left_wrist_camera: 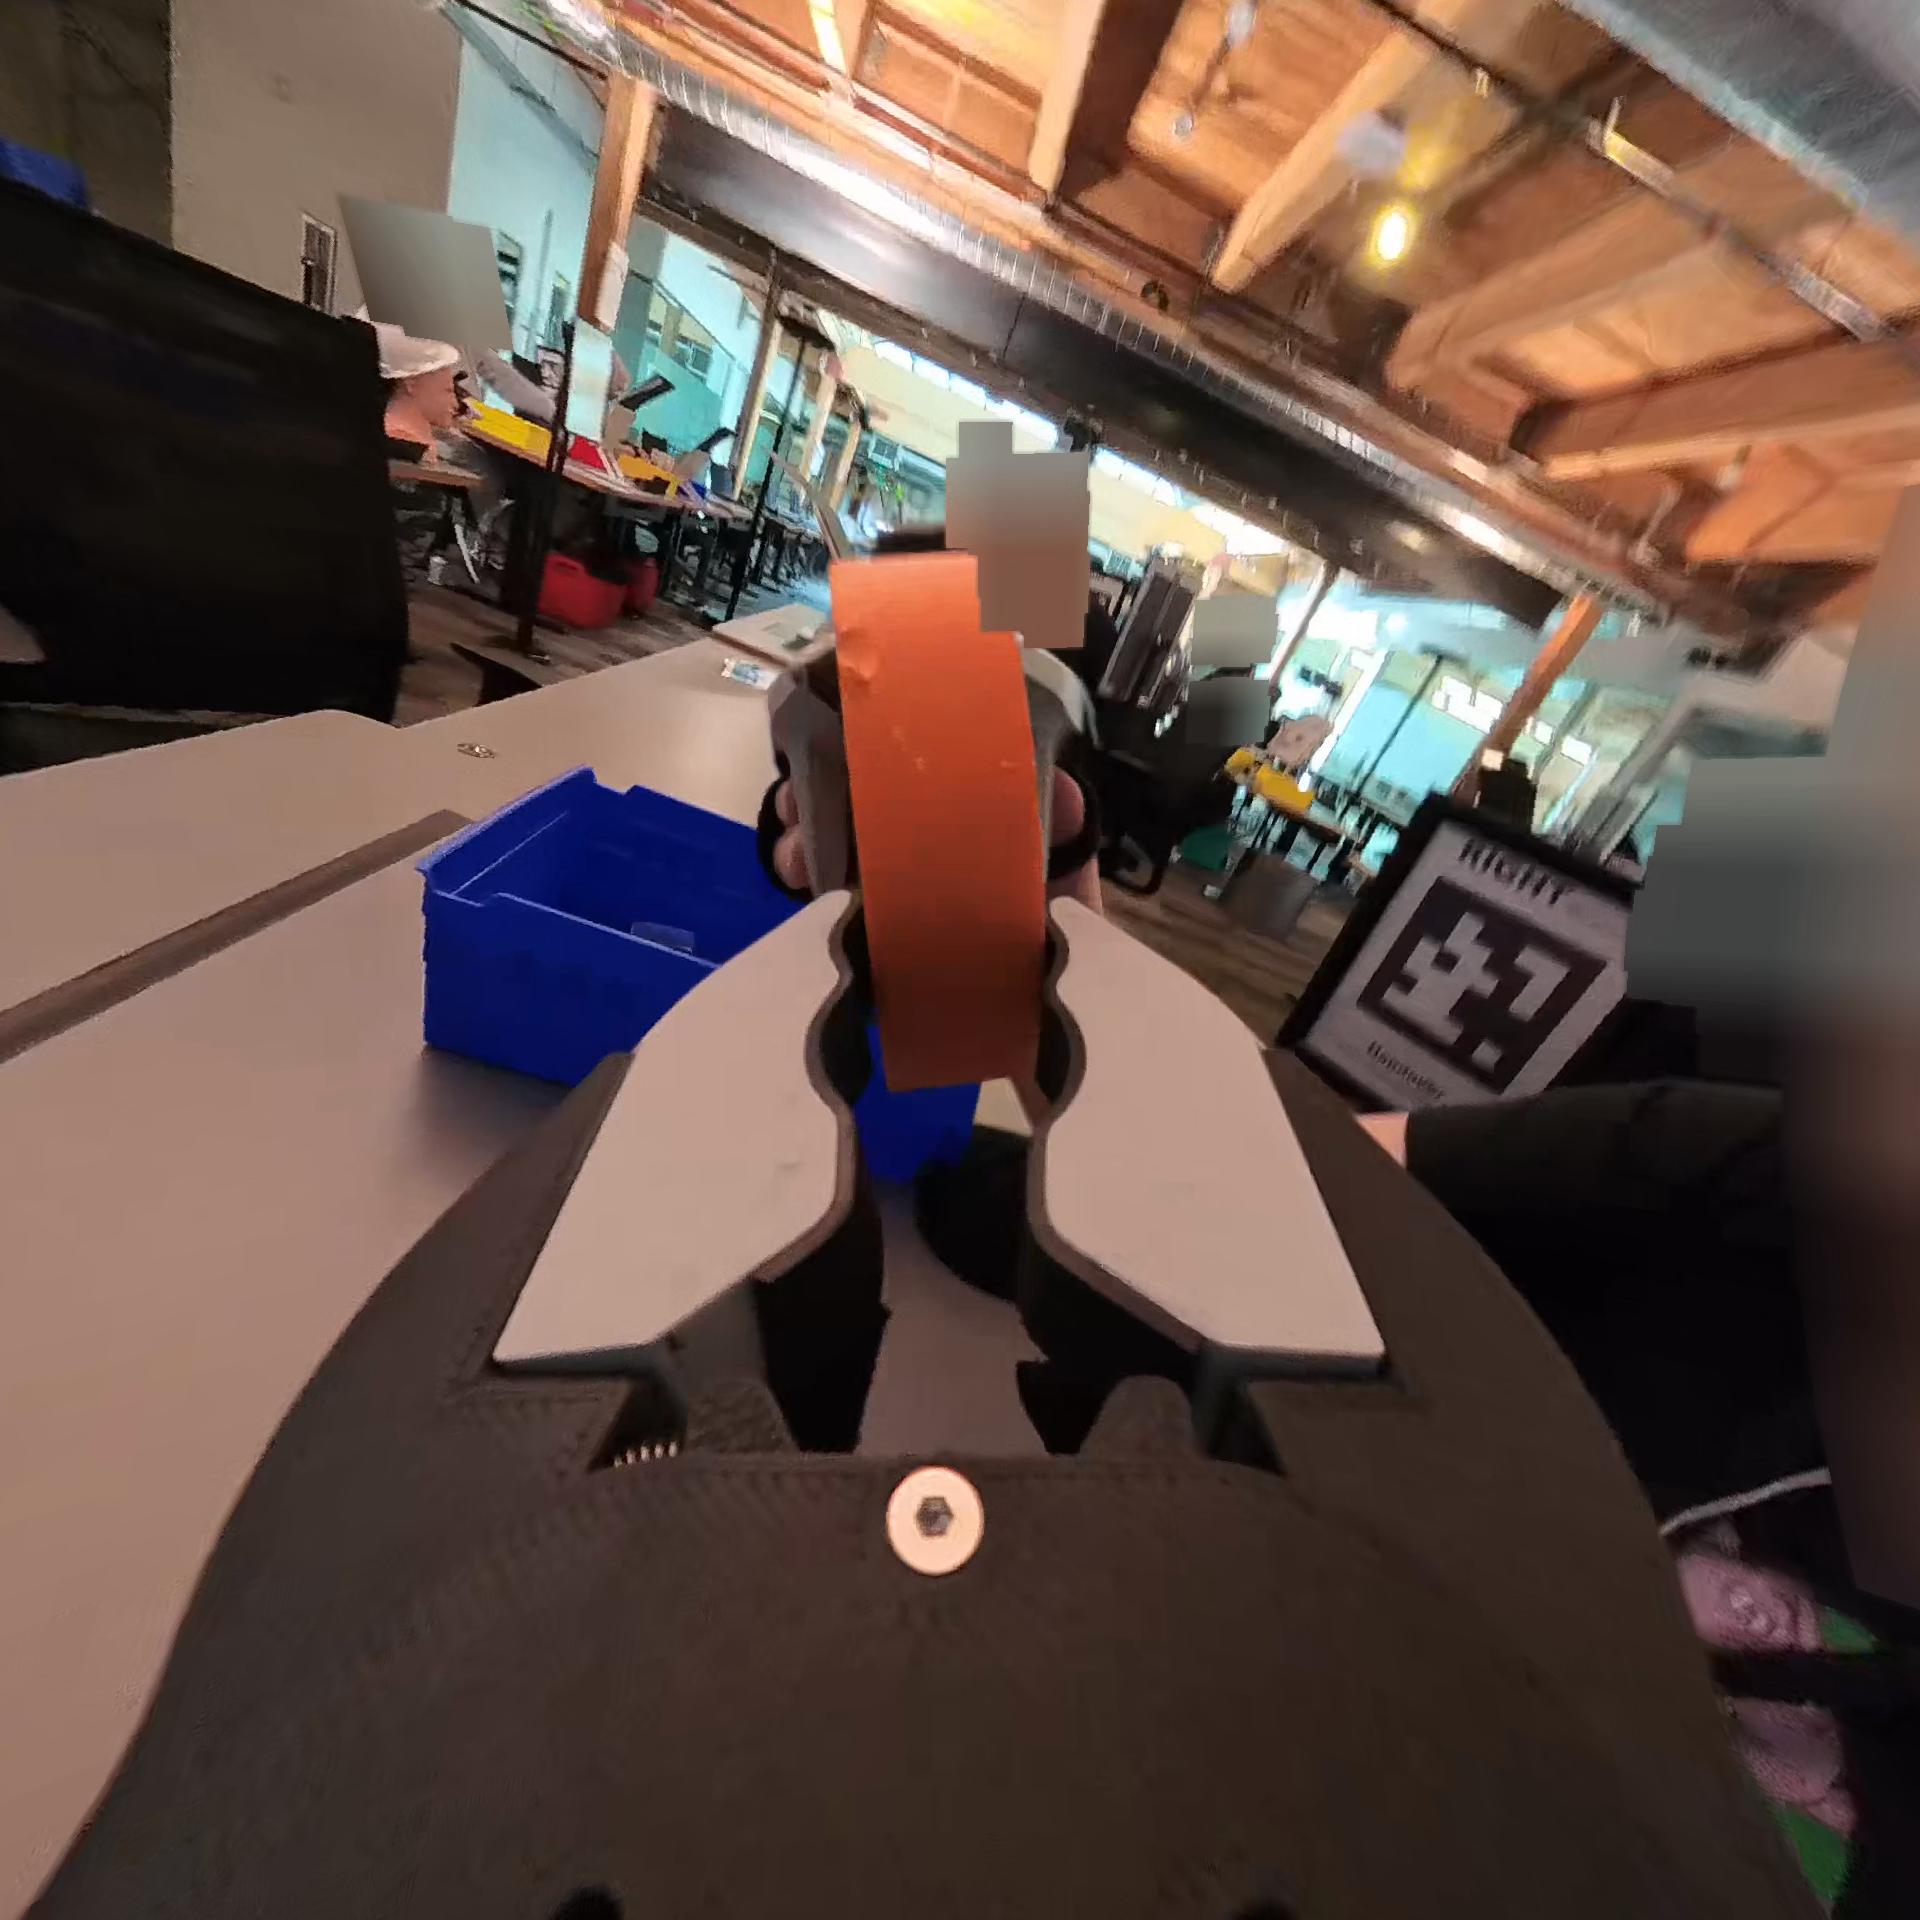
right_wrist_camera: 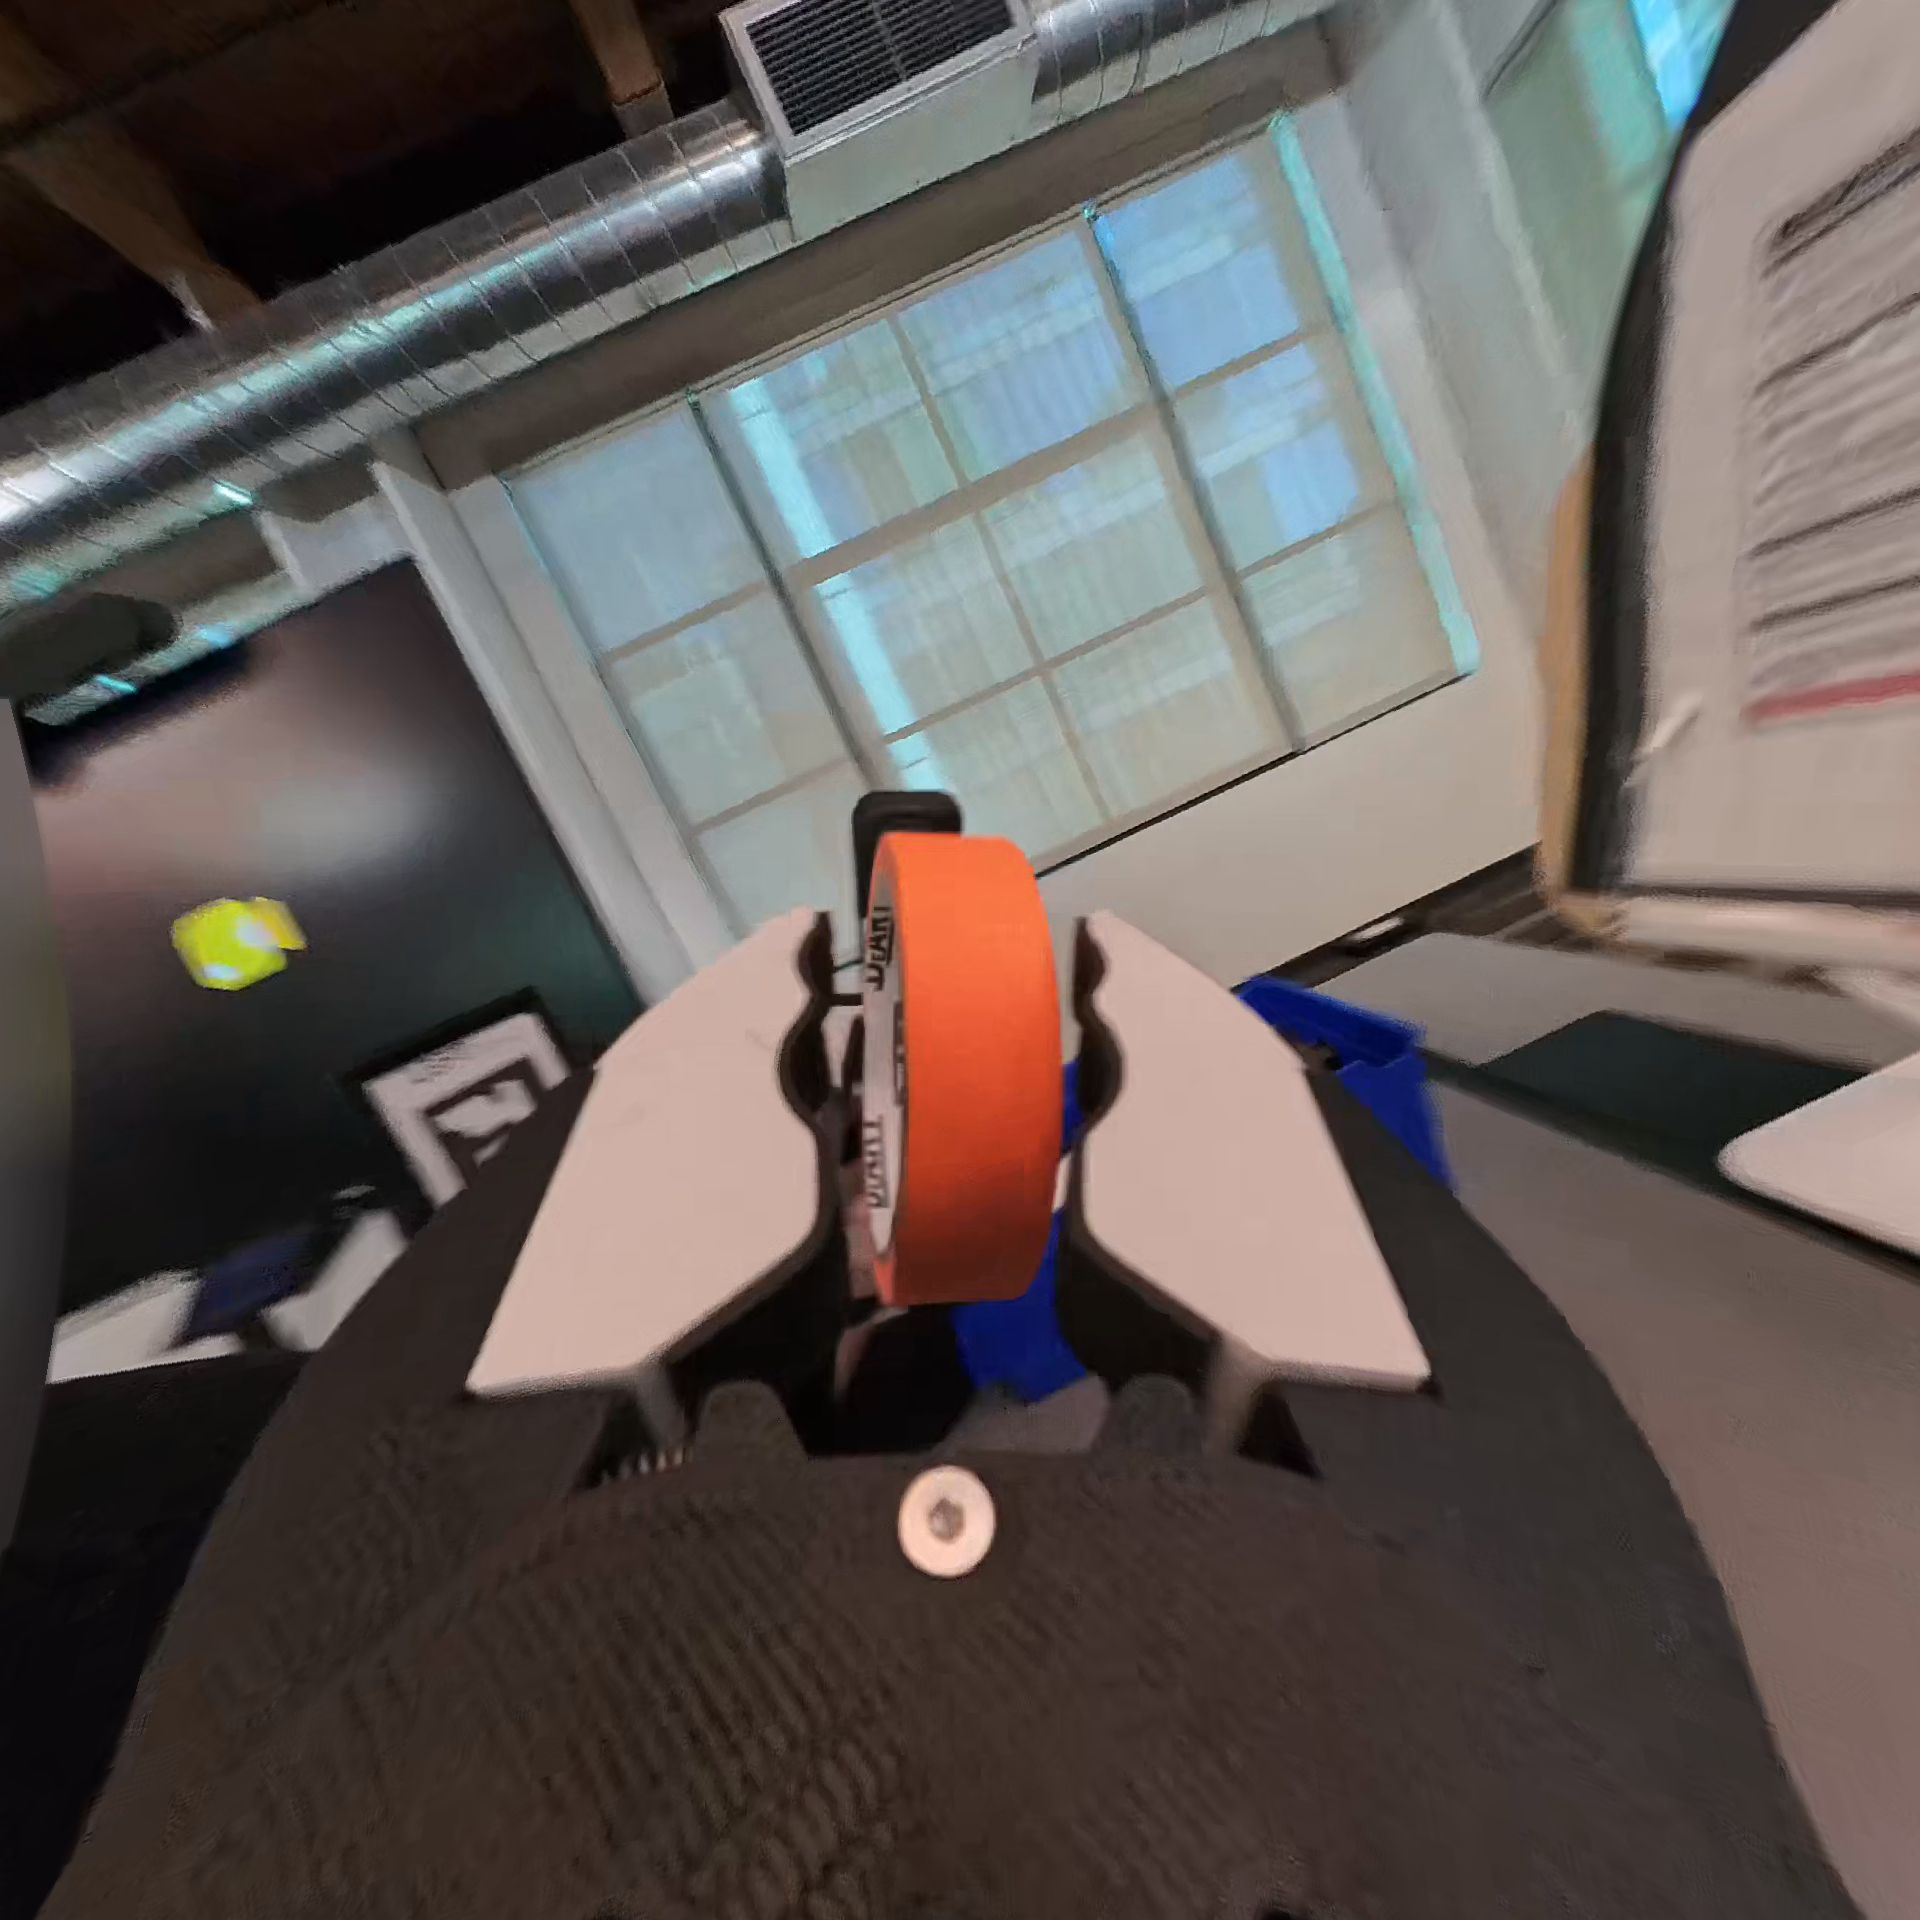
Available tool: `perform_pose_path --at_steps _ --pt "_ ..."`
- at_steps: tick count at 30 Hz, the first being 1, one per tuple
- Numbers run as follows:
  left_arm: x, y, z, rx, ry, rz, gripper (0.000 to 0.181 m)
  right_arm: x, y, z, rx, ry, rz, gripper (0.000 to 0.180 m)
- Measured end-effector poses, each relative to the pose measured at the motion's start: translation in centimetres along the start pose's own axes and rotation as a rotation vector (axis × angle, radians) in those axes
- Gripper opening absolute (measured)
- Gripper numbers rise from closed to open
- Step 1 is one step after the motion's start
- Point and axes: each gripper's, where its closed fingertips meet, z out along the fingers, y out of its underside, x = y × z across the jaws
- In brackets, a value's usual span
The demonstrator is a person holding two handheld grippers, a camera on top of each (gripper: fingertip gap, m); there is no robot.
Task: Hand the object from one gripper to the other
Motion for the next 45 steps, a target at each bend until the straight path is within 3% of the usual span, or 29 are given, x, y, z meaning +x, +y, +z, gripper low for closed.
perform_pose_path --at_steps 1,3,6,10,12,15,19,21,27,32,36,39,42,45 --pt "-0.4 -0.5 -0.4 0.023 -0.013 -0.052 0.028 0.1 -0.4 -0.1 0.015 0.044 -0.093 0.055" --pt "-1.2 -1.3 -1.2 0.079 -0.022 -0.144 0.028 -0.1 -1.0 -0.3 0.027 0.129 -0.345 0.059" --pt "-2.3 -2.4 -2.3 0.165 -0.018 -0.282 0.028 -1.5 -1.1 -0.5 0.031 0.263 -0.860 0.064" --pt "-3.3 -2.5 -2.9 0.207 -0.033 -0.411 0.028 -3.6 4.2 1.2 -0.148 0.268 -1.628 0.061" --pt "-3.3 -2.4 -2.8 0.216 -0.014 -0.473 0.028 -2.9 7.5 1.9 -0.291 0.242 -1.889 0.059" --pt "-3.5 -2.0 -2.8 0.207 -0.027 -0.506 0.028 -1.3 8.8 2.4 -0.358 0.319 -2.012 0.056" --pt "-3.5 -1.8 -2.6 0.203 -0.030 -0.529 0.028 0.9 7.5 2.0 -0.406 0.496 -2.089 0.049" --pt "-3.4 -1.6 -2.4 0.199 -0.024 -0.549 0.028 1.5 6.9 1.7 -0.419 0.568 -2.121 0.037" --pt "-2.3 -2.1 -2.0 0.187 0.044 -0.485 0.035 1.2 6.0 1.1 -0.384 0.554 -1.919 0.032" --pt "-2.5 -3.8 -3.5 0.228 -0.071 -0.308 0.045 1.5 -0.8 -1.9 -0.253 0.651 -1.419 0.030" --pt "-1.5 -4.5 -4.0 0.204 -0.075 -0.259 0.041 3.8 -8.2 -9.3 -0.147 0.707 -0.753 0.031" --pt "-1.3 -4.5 -4.0 0.202 -0.064 -0.265 0.038 6.9 -10.5 -16.0 -0.056 0.712 -0.359 0.030" --pt "-1.5 -4.2 -3.8 0.191 -0.052 -0.296 0.036 11.9 -9.5 -22.1 -0.081 0.848 -0.147 0.031" --pt "-1.8 -3.7 -3.5 0.183 -0.034 -0.336 0.035 15.4 -6.4 -24.7 -0.145 0.869 0.051 0.031"
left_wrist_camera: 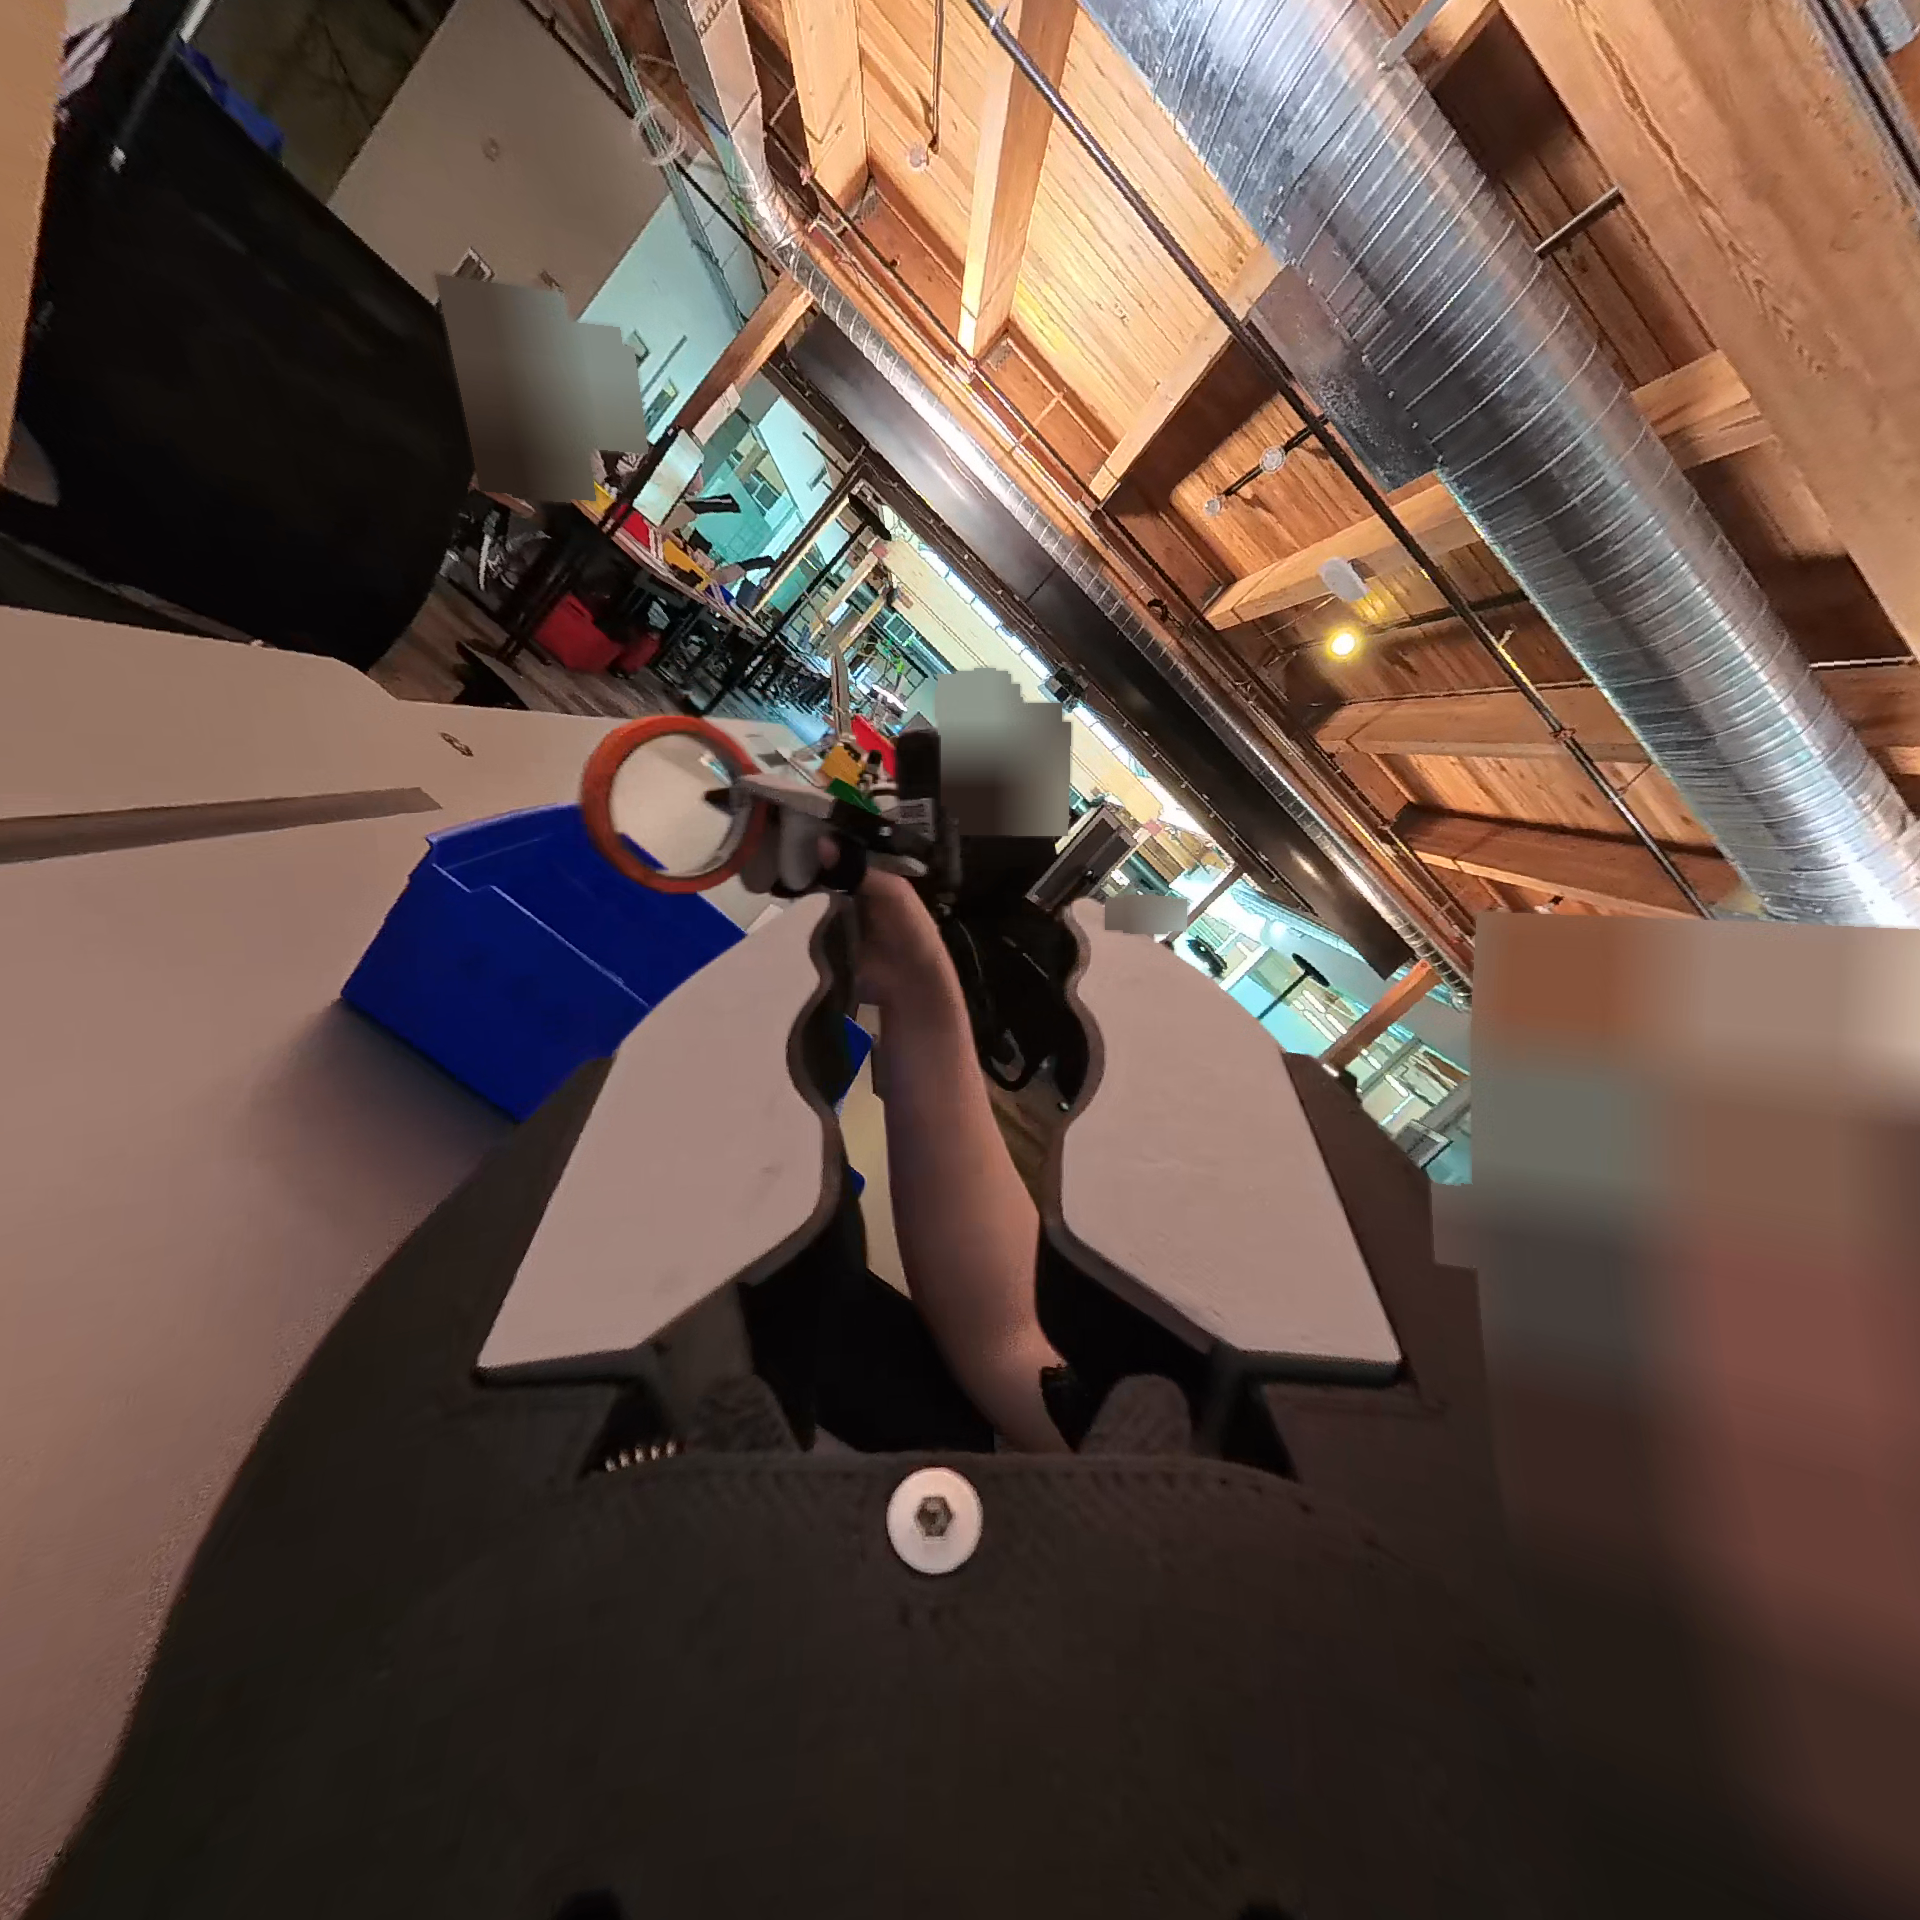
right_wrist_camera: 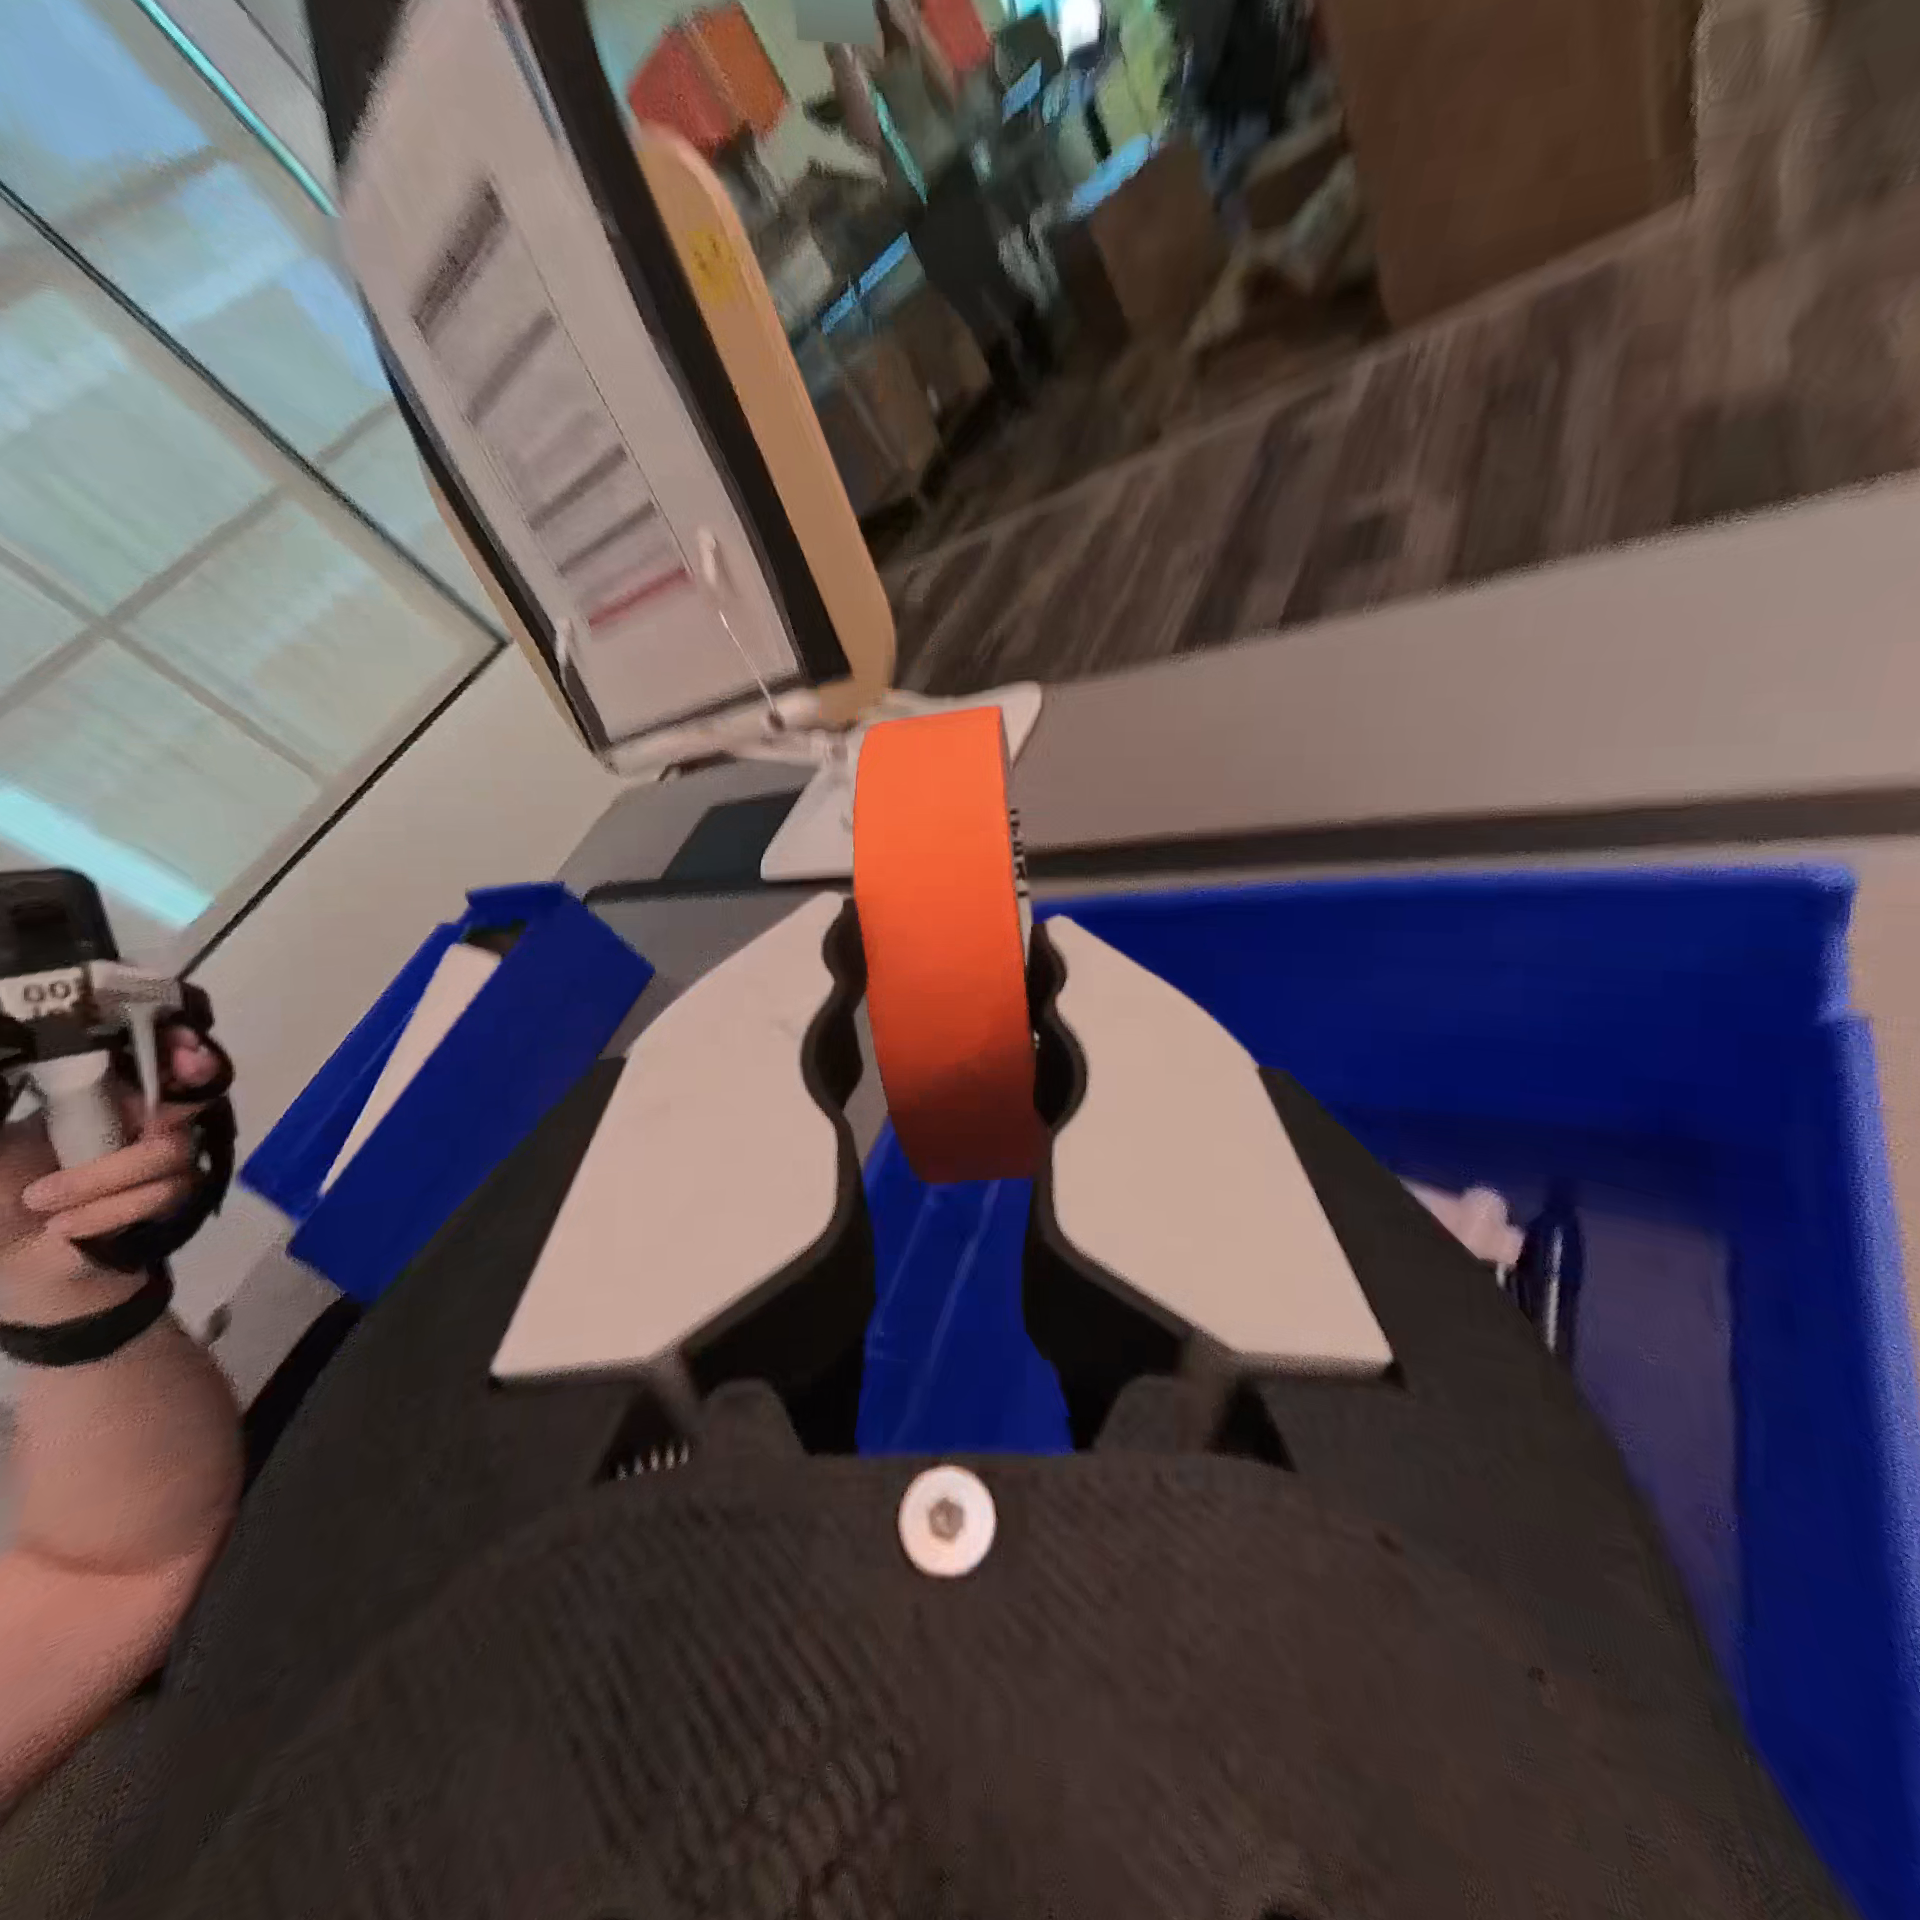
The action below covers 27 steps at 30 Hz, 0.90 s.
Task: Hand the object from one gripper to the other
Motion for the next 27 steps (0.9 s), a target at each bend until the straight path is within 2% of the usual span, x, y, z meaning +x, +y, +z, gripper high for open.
perform_pose_path --at_steps 5,7,11,16,18,21,27 --pt "0.2 0.7 0.5 -0.033 0.020 0.004 0.034 2.5 6.3 2.3 -0.304 -0.063 0.133 0.032" --pt "0.3 1.1 0.7 -0.057 0.017 0.019 0.034 3.1 7.7 3.0 -0.353 -0.075 0.189 0.032" --pt "0.5 1.6 0.9 -0.084 0.010 0.042 0.035 5.3 10.2 3.3 -0.451 0.005 0.230 0.032" --pt "0.9 1.5 0.6 -0.091 0.015 0.044 0.034 6.0 10.0 3.7 -0.426 0.006 0.233 0.033" --pt "1.0 1.1 0.3 -0.080 0.008 0.057 0.035 7.1 9.7 3.5 -0.414 0.087 0.163 0.032" --pt "1.0 0.3 -0.4 -0.072 -0.030 0.108 0.034 8.2 9.0 3.0 -0.408 0.186 0.059 0.040" --pt "0.7 -1.9 -2.9 -0.075 -0.200 0.297 0.037 7.0 5.4 2.1 -0.308 0.266 -0.166 0.043"
